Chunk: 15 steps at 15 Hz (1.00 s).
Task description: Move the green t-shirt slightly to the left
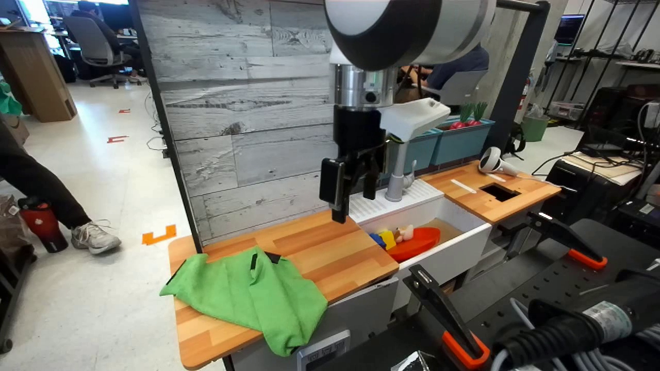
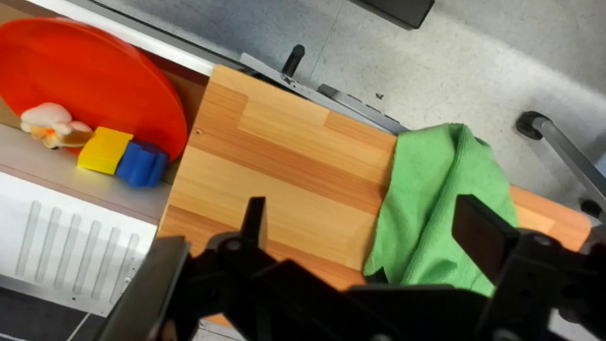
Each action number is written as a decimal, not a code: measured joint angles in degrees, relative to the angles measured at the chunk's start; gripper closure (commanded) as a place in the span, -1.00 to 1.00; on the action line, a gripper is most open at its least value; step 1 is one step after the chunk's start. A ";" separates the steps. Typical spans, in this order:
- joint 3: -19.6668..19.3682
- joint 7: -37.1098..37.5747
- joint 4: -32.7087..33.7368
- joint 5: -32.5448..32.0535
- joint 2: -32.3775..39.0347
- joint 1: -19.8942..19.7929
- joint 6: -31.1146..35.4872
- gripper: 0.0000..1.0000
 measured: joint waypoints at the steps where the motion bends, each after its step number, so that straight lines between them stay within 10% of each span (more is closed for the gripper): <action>1: 0.45 -0.01 1.50 0.56 1.37 0.02 0.52 -1.00; 15: -0.47 0.10 20.64 0.12 23.09 6.27 3.86 -1.00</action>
